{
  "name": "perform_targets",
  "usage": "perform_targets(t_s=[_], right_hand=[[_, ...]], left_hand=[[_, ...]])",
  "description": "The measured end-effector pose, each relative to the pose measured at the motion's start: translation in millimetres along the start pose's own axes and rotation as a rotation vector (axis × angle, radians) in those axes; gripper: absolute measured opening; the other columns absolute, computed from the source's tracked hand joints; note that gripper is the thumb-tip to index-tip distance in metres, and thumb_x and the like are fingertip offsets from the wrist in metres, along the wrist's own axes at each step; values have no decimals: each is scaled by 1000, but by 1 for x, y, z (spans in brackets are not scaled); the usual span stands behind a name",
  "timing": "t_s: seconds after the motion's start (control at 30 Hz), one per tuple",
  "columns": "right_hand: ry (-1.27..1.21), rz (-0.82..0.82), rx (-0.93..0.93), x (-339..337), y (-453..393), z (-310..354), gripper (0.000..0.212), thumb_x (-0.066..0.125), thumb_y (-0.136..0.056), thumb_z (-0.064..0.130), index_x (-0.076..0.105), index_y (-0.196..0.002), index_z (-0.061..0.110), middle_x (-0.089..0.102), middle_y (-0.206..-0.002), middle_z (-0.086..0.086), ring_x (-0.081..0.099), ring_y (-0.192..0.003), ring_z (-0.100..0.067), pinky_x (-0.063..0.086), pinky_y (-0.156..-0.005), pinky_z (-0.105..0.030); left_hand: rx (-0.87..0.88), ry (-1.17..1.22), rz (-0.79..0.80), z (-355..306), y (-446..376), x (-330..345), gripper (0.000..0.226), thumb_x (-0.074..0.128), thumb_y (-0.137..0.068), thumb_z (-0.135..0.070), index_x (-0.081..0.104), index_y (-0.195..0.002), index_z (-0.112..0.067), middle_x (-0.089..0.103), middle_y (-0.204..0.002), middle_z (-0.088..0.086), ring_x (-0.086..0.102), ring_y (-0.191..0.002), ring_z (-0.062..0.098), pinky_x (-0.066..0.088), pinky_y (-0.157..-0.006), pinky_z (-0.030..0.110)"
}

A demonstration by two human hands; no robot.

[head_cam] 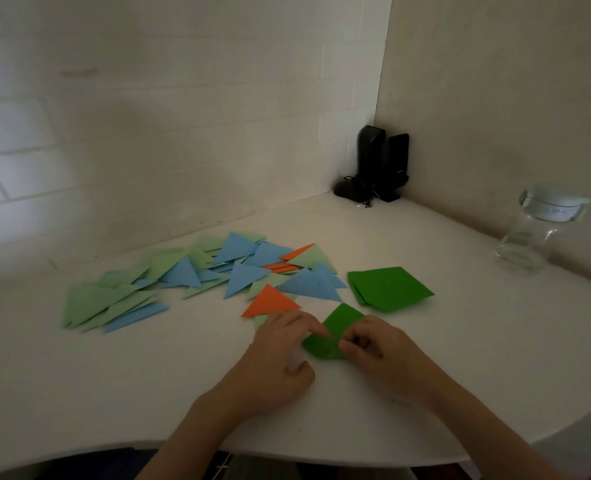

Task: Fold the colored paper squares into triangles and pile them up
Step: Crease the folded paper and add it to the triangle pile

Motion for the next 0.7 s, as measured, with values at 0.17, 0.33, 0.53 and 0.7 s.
perform_targets(t_s=[0.17,0.33,0.53,0.7], right_hand=[[-120,39,-132,-2,8,12,17,53,-83,45,59,-82,29,59,-84,4,55,-77,-13,45,-73,-27],[-70,-143,-261,-22,21,16,17,64,-79,33,67,-92,23,62,-92,14,57,-85,3,37,-74,-4],[27,-135,-226,-18,23,7,34,63,-73,60,71,-81,28,60,-96,20,56,-90,4,46,-80,-18],[-22,-242,-133,-19,16,0,32,59,-72,56,68,-65,26,59,-86,20,55,-86,1,41,-78,-15]], left_hand=[[119,-213,-71,-11,5,4,33,46,-75,-23,62,-104,-25,60,-106,-8,50,-100,7,39,-89,19],[152,-334,-200,-24,5,4,21,46,-85,-25,66,-89,-22,61,-89,-6,48,-82,9,39,-69,24],[-35,-202,-245,-9,0,1,26,59,-83,-42,66,-83,-17,57,-85,-6,46,-84,9,38,-71,23],[-202,-111,-301,16,2,-8,28,79,-66,-48,64,-69,-25,55,-87,-14,45,-92,7,34,-81,20]])
Point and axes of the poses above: each hand's wrist, its own y-axis away from the middle knuckle, its own x-axis out of the palm, z = x × y, the point moved 10 cm from there along -y, towards the middle knuckle
